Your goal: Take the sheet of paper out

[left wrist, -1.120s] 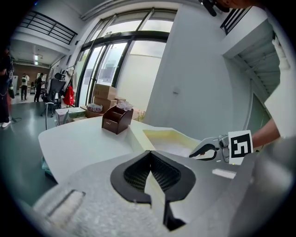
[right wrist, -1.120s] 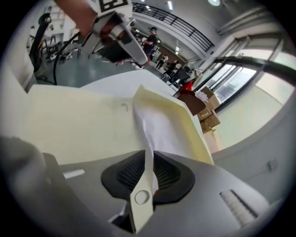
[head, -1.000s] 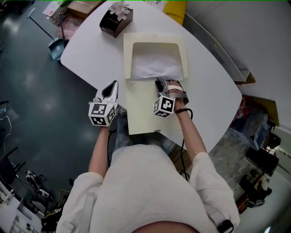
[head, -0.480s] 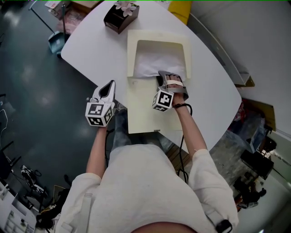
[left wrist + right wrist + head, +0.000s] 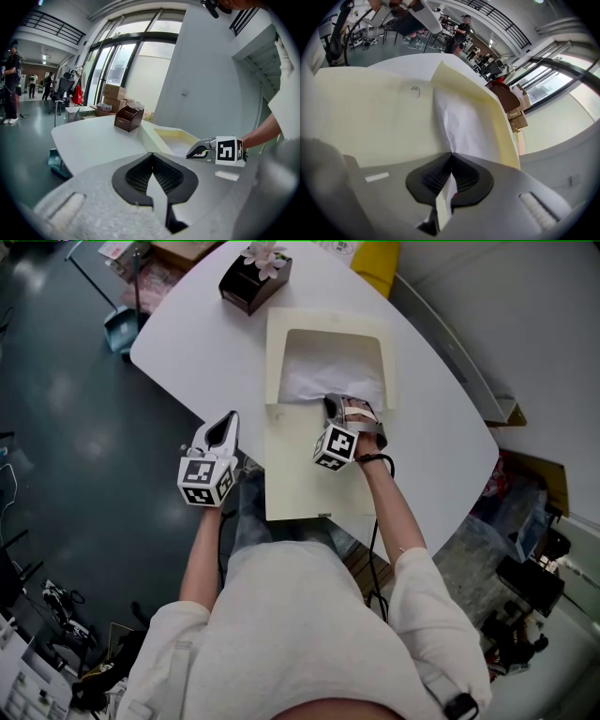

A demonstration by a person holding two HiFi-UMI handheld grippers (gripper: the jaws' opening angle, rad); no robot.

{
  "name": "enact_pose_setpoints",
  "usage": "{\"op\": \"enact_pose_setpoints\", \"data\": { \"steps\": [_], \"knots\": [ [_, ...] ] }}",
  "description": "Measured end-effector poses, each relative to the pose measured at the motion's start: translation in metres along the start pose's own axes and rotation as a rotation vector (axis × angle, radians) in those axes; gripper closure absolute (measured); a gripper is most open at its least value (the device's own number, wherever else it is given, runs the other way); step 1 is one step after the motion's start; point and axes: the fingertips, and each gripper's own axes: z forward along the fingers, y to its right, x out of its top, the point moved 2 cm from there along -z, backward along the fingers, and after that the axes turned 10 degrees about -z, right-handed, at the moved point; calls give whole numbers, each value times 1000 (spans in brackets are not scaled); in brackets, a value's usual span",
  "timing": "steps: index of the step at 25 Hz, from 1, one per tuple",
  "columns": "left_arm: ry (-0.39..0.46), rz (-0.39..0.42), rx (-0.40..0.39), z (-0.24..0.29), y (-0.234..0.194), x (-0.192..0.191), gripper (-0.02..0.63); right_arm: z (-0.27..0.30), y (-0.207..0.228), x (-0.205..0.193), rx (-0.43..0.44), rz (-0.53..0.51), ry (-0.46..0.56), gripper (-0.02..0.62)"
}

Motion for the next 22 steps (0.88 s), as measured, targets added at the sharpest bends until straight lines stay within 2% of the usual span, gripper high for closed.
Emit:
{"op": "enact_pose_setpoints", "data": {
  "steps": [9,22],
  "knots": [
    [18,25,-13,-2,14,14,604,-22,-6,-2,-16,9,-1,598],
    [101,113,-78,-8,58,64,604,-81,-33,4,-34,15,24,598]
  ]
}}
